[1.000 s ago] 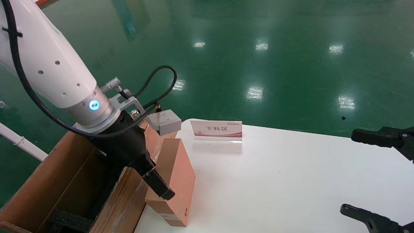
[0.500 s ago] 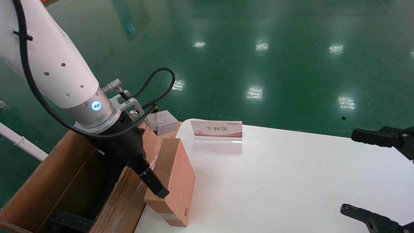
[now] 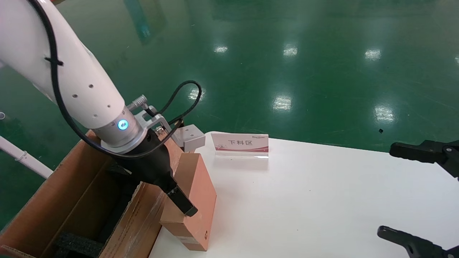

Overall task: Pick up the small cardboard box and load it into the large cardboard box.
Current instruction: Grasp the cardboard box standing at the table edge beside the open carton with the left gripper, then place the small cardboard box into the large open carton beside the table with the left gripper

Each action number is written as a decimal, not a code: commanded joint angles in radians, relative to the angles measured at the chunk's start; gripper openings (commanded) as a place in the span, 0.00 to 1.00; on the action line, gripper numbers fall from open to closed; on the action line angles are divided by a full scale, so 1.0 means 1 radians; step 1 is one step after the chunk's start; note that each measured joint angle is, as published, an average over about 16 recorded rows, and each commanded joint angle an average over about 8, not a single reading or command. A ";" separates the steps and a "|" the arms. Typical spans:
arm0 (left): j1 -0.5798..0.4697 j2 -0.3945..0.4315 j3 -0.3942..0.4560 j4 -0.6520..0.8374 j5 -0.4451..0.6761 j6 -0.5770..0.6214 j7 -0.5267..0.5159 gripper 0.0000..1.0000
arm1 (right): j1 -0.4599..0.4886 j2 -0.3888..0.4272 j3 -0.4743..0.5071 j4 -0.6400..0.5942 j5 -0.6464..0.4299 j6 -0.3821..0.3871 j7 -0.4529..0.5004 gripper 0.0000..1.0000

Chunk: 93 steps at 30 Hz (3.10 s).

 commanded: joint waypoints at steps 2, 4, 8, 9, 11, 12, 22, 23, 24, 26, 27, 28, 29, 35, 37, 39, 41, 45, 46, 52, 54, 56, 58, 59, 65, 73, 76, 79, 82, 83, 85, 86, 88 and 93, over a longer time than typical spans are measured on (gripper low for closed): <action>0.014 0.004 0.005 0.000 0.013 -0.019 -0.002 1.00 | 0.000 0.000 0.000 0.000 0.000 0.000 0.000 1.00; 0.021 0.008 0.009 0.000 0.025 -0.027 -0.005 1.00 | 0.000 0.000 0.000 0.000 0.000 0.000 0.000 1.00; 0.031 0.016 0.019 0.001 0.051 -0.039 -0.015 1.00 | 0.000 0.000 -0.001 0.000 0.000 0.000 0.000 1.00; 0.032 0.017 0.022 0.000 0.058 -0.041 -0.018 1.00 | 0.000 0.000 -0.001 0.000 0.000 0.000 0.000 1.00; 0.036 0.020 0.026 0.000 0.069 -0.045 -0.023 1.00 | 0.000 0.000 -0.001 0.000 0.001 0.000 0.000 1.00; 0.037 0.022 0.028 0.000 0.073 -0.047 -0.025 1.00 | 0.000 0.000 -0.001 0.000 0.001 0.000 0.000 1.00; 0.045 0.027 0.034 -0.001 0.091 -0.062 -0.028 0.40 | 0.000 0.001 -0.001 0.000 0.001 0.001 -0.001 0.50; 0.045 0.027 0.033 -0.001 0.091 -0.061 -0.028 0.27 | 0.000 0.001 -0.001 0.000 0.001 0.001 -0.001 0.38; 0.045 0.027 0.033 -0.001 0.091 -0.061 -0.028 0.15 | 0.000 0.001 -0.001 0.000 0.001 0.001 -0.001 0.25; 0.045 0.026 0.033 -0.001 0.090 -0.060 -0.028 0.00 | 0.000 0.001 -0.001 0.000 0.001 0.001 -0.001 0.00; 0.045 0.026 0.033 -0.001 0.089 -0.060 -0.028 0.00 | 0.000 0.001 -0.001 0.000 0.001 0.001 -0.001 0.00; 0.044 0.026 0.033 -0.001 0.089 -0.059 -0.028 0.00 | 0.000 0.001 -0.001 0.000 0.001 0.001 -0.001 0.00; 0.044 0.026 0.033 -0.001 0.088 -0.059 -0.028 0.00 | 0.000 0.001 -0.001 0.000 0.001 0.001 -0.001 0.00; 0.043 0.026 0.032 0.000 0.086 -0.056 -0.028 0.00 | 0.000 0.001 -0.001 0.000 0.001 0.001 -0.001 0.00; 0.042 0.026 0.032 0.000 0.086 -0.055 -0.028 0.00 | 0.000 0.001 -0.001 0.000 0.001 0.001 -0.001 0.00; 0.042 0.026 0.032 0.000 0.086 -0.054 -0.028 0.00 | 0.000 0.001 -0.001 0.000 0.001 0.001 -0.001 0.00; 0.042 0.025 0.032 0.000 0.085 -0.054 -0.028 0.00 | 0.000 0.001 -0.001 0.000 0.001 0.001 -0.001 0.00; 0.042 0.025 0.031 0.000 0.085 -0.054 -0.028 0.00 | 0.000 0.001 -0.001 0.000 0.001 0.001 -0.001 0.00; 0.042 0.025 0.031 0.000 0.085 -0.054 -0.028 0.00 | 0.000 0.001 -0.001 0.000 0.001 0.001 -0.001 0.00; 0.041 0.025 0.031 0.000 0.084 -0.053 -0.029 0.00 | 0.000 0.001 -0.001 0.000 0.001 0.001 0.000 0.00; 0.041 0.025 0.031 0.000 0.084 -0.053 -0.029 0.00 | 0.000 0.001 -0.001 0.000 0.001 0.001 0.000 0.00; 0.041 0.025 0.031 0.000 0.084 -0.053 -0.029 0.00 | 0.000 0.001 -0.001 0.000 0.001 0.001 0.000 0.00; 0.041 0.025 0.031 0.000 0.084 -0.052 -0.029 0.00 | 0.000 0.001 -0.001 0.000 0.001 0.001 0.000 0.02; 0.041 0.025 0.031 0.000 0.084 -0.052 -0.029 0.00 | 0.000 0.001 -0.001 0.000 0.001 0.001 0.000 0.14; 0.041 0.025 0.031 0.000 0.084 -0.052 -0.029 0.00 | 0.000 0.001 -0.001 0.000 0.001 0.001 0.000 0.89; 0.035 0.029 0.028 0.010 0.083 -0.050 -0.022 0.00 | 0.000 0.001 -0.001 0.000 0.001 0.001 -0.001 1.00; 0.003 0.031 0.014 0.020 0.082 -0.042 -0.010 0.00 | 0.000 0.001 -0.001 -0.001 0.001 0.001 -0.001 1.00; -0.059 0.020 -0.013 0.026 0.074 -0.027 0.002 0.00 | 0.000 0.001 -0.001 -0.001 0.001 0.001 -0.001 1.00; -0.139 -0.006 -0.046 0.026 0.061 -0.004 0.009 0.00 | 0.001 0.001 -0.001 -0.001 0.001 0.001 -0.001 1.00; -0.168 -0.017 -0.057 0.026 0.057 0.005 0.011 0.00 | 0.001 0.001 -0.002 -0.001 0.001 0.001 -0.001 1.00; -0.225 -0.041 -0.078 0.024 0.053 0.026 0.017 0.00 | 0.001 0.001 -0.002 -0.001 0.001 0.001 -0.001 1.00; -0.256 -0.053 -0.087 0.024 0.054 0.039 0.021 0.00 | 0.001 0.001 -0.002 -0.001 0.001 0.001 -0.001 1.00; -0.315 -0.077 -0.102 0.025 0.061 0.068 0.032 0.00 | 0.001 0.001 -0.002 -0.001 0.001 0.001 -0.001 1.00; -0.457 -0.131 -0.101 0.042 0.102 0.141 0.078 0.00 | 0.001 0.001 -0.002 -0.001 0.002 0.001 -0.001 1.00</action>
